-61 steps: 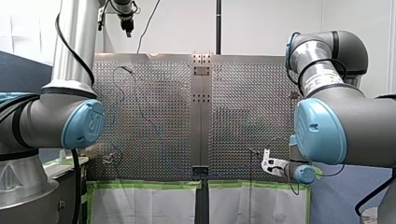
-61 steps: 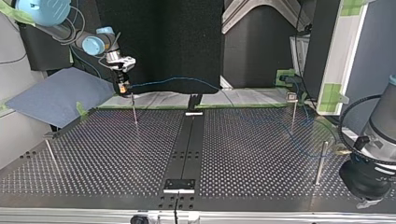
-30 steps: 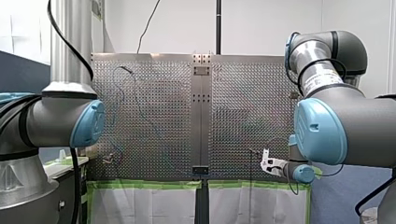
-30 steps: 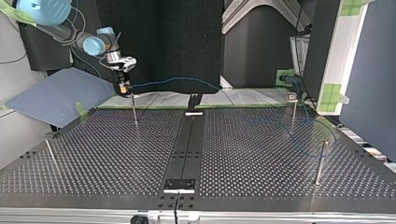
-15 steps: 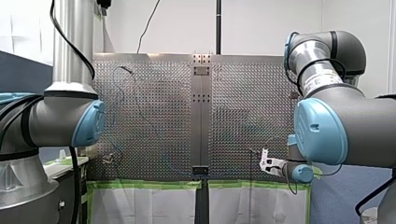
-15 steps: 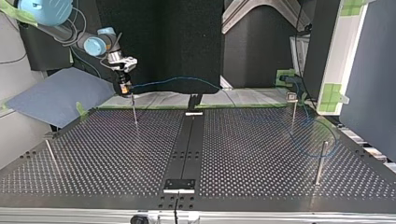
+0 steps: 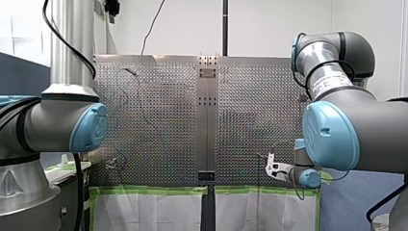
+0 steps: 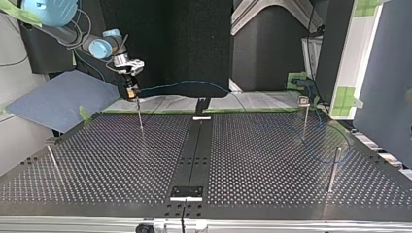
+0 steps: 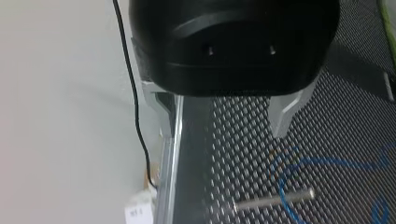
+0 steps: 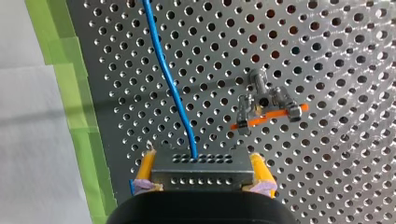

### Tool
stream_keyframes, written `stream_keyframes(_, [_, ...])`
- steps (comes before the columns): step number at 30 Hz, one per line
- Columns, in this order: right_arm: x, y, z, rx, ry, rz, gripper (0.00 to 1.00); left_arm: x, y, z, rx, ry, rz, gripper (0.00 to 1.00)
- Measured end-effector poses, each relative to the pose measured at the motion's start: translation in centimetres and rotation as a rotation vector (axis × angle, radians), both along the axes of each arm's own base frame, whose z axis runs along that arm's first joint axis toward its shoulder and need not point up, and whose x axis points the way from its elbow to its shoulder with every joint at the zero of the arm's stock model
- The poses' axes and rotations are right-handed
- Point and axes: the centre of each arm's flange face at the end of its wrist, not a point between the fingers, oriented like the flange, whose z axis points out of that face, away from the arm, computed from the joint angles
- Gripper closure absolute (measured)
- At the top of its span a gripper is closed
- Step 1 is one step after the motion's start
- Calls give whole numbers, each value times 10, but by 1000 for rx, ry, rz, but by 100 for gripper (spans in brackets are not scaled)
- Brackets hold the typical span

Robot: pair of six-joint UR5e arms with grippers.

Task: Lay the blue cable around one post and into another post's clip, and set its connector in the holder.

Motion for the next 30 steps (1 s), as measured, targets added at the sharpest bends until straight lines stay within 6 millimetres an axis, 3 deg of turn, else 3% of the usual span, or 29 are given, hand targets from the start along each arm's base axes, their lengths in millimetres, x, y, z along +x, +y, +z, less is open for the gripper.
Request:
stream_keyframes(16, [4,2,-1,-1,2,7,98,-38,-45,-2,-124,-129,-111,0])
stream_keyframes(23, [4,3,-2,0,4,8,98,-23,-61,-24,-183,-126,-135,0])
stream_keyframes(30, [5,3,-2,-1,8,11,98,2,-50,-49,-244,-131,-76,0])
